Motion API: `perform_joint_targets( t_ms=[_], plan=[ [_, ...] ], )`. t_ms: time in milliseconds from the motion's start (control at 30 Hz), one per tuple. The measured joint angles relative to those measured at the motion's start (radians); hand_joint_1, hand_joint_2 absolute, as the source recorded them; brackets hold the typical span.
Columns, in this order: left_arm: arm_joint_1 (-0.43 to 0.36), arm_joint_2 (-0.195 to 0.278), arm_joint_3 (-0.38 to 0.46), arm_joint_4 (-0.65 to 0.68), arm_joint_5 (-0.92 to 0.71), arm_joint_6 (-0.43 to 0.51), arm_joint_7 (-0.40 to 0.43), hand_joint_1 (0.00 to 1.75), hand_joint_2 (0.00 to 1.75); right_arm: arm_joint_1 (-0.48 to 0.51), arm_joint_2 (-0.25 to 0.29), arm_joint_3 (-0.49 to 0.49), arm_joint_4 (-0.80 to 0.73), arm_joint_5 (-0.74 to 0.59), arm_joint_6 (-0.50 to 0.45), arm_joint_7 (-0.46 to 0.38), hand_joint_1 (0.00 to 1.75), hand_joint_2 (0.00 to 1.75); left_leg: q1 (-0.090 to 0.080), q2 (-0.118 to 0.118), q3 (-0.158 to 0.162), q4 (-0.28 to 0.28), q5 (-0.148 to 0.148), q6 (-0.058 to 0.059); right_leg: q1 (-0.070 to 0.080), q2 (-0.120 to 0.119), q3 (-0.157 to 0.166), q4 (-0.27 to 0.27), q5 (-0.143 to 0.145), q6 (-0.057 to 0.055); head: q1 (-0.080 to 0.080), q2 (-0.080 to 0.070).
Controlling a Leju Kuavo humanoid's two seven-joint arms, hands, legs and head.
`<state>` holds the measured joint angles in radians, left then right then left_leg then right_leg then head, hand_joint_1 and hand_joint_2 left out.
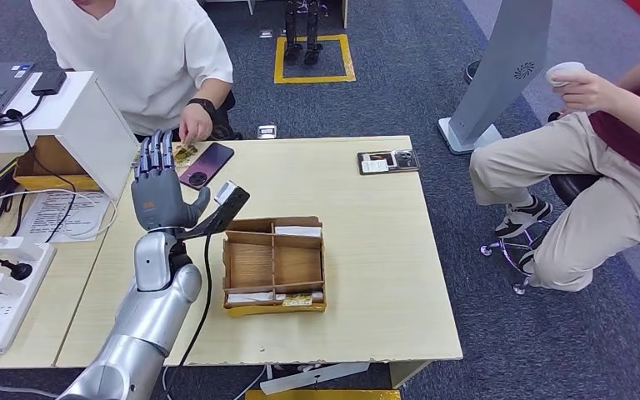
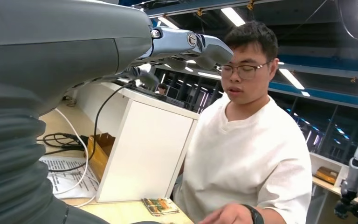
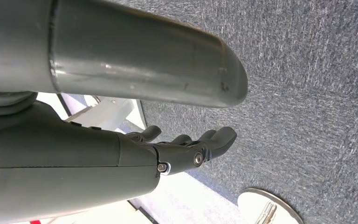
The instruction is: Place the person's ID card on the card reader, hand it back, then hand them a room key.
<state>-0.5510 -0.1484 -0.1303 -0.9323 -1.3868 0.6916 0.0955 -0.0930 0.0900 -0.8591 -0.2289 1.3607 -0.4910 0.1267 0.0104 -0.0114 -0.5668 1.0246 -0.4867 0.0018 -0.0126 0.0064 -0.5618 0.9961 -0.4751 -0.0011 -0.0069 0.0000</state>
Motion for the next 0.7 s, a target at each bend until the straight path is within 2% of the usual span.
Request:
perform_joint_targets(
  t_ms=[233,500,700],
  plan=[
    [0.009,-0.005,0.022,-0.021,0.021,0.000,-0.033,0.00,1.75,0.001,0.000,0.000,0.000,-0.004,-0.002,-0.001,0.00,0.00,0.000,0.000,0.000,0.000,0.000,0.000,0.000,0.000,0.000,0.000,0.000,0.000,0.000,0.000],
    [0.067,-0.027,0.077,-0.102,0.192,0.000,-0.196,0.00,1.75,0.016,-0.001,-0.002,0.000,-0.023,-0.019,-0.018,0.00,0.00,0.000,0.000,0.000,0.000,0.000,0.000,0.000,0.000,0.000,0.000,0.000,0.000,0.000,0.000],
    [0.130,-0.029,0.107,-0.214,0.291,0.000,-0.260,0.00,1.75,0.028,-0.002,-0.012,0.000,-0.033,-0.026,-0.027,0.00,0.00,0.000,0.000,0.000,0.000,0.000,0.000,0.000,0.000,0.000,0.000,0.000,0.000,0.000,0.000]
  ],
)
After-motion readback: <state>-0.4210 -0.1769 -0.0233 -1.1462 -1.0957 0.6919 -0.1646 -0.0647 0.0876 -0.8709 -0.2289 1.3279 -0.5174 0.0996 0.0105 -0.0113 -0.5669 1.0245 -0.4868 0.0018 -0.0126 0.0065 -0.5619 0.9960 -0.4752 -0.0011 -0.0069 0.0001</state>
